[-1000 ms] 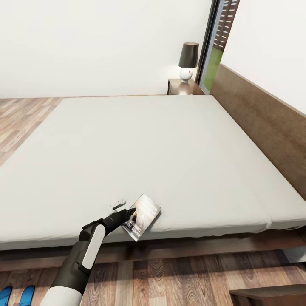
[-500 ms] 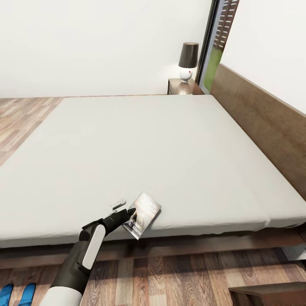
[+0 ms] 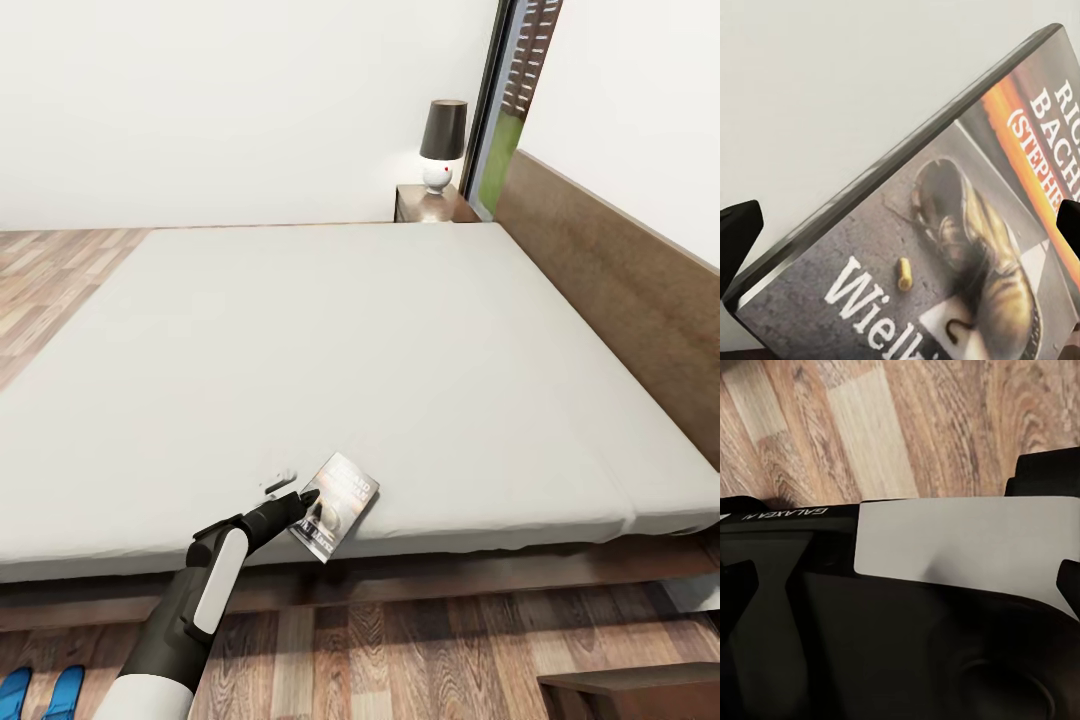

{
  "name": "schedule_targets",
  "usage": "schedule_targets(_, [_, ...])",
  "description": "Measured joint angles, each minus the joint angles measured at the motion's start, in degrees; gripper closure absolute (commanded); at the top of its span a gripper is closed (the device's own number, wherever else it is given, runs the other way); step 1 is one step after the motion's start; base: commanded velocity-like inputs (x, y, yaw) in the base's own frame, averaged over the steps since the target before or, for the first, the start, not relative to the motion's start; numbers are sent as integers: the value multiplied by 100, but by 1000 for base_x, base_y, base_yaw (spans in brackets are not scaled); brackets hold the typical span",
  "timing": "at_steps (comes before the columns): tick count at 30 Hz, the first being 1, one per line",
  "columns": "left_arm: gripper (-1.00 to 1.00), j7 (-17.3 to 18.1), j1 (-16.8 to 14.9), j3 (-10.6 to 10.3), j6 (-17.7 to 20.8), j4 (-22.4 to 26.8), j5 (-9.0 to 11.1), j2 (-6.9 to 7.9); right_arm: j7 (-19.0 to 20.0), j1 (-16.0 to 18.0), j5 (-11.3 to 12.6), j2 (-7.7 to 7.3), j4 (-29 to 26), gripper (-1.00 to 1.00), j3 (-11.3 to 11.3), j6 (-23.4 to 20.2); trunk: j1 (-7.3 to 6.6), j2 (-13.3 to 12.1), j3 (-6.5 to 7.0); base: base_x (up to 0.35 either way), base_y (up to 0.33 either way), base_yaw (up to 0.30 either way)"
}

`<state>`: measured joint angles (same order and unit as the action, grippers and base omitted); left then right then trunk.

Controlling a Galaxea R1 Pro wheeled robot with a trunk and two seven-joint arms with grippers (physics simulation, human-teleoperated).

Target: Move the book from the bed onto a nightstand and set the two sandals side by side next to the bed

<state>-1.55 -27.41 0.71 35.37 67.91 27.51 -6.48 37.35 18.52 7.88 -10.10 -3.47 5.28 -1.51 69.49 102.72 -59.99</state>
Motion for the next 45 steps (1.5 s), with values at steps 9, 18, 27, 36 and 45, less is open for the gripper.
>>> schedule_targets(9, [-100,0,0,0,0,0,0,0,0,0,0,0,0,-100,0,0,0,0,0,0,0,0])
schedule_targets(18, [-100,0,0,0,3,0,-3,0,0,0,0,0,0,-100,0,0,0,0,0,0,0,0])
schedule_targets(27, [-100,-20,1,0,19,-3,-17,1,0,-2,0,0,0,-100,0,0,-131,-239,107,0,0,0])
schedule_targets(36, [-100,-19,1,0,19,-1,-16,1,0,0,0,0,0,-100,0,-2,-329,-600,268,0,0,0])
schedule_targets(45, [-100,-20,1,0,19,-2,-16,1,0,0,0,0,0,-100,0,0,-526,-961,430,0,0,0])
